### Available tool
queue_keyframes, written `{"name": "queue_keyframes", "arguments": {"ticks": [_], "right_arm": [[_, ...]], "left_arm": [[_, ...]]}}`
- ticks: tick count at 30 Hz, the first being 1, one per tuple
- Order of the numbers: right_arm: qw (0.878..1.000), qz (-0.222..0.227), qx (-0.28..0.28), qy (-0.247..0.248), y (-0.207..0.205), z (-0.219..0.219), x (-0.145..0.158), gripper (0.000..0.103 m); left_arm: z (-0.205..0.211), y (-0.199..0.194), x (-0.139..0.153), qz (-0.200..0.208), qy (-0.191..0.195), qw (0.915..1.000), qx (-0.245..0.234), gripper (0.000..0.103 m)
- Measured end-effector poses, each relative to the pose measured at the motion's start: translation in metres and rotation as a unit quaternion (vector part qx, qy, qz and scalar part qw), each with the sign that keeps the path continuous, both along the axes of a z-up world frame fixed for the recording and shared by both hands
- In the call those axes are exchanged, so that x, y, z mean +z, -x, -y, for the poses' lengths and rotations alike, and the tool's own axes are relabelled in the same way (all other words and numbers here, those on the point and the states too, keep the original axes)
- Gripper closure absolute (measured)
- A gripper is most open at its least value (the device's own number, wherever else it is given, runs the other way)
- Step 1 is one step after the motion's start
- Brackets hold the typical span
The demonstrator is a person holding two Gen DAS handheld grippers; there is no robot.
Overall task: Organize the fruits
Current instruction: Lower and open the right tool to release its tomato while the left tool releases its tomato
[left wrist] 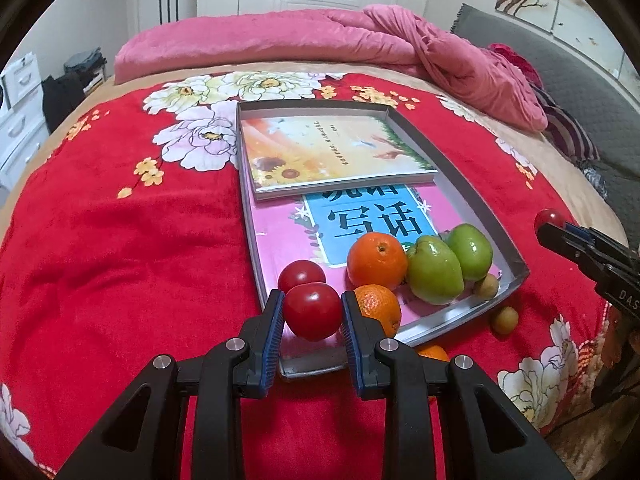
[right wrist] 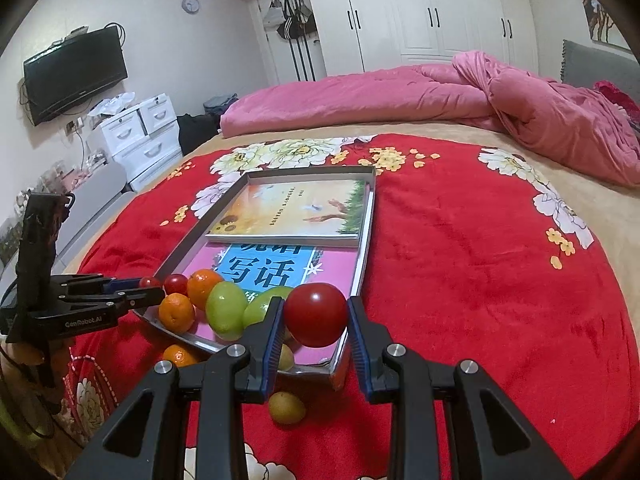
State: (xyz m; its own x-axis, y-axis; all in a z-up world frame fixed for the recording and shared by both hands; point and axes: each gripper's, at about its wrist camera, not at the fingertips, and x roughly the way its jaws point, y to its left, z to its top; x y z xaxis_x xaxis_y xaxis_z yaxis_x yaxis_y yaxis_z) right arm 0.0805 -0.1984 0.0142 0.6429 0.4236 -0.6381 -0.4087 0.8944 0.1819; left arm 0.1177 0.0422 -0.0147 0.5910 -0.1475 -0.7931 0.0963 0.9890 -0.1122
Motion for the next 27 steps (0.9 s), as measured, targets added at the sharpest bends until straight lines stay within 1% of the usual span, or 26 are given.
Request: {"name": "queue_keyframes", "arguments": {"ticks": [10, 21, 27], "right_arm": [[1.0, -0.006, 0.009, 0.014, -0.004, -0.007, -0.005, 0.071], [0.998, -0.01, 0.037, 0.055, -0.01, -0.027, -0.019, 0.071], [0.998, -0.018, 0.039, 0.056, -0.012, -0.028, -0.024, 0.071]], "left_arm": [[0.0, -0.002, -0.001, -0.001, 0.003, 1.0, 0.0, 0.074], [0.0, -0.003, -0.001, -0.001, 0.0, 1.0, -0.001, 0.074], [0.0, -0.003, -0.001, -0.001, 0.001, 1.0, -0.001, 0.074]]}}
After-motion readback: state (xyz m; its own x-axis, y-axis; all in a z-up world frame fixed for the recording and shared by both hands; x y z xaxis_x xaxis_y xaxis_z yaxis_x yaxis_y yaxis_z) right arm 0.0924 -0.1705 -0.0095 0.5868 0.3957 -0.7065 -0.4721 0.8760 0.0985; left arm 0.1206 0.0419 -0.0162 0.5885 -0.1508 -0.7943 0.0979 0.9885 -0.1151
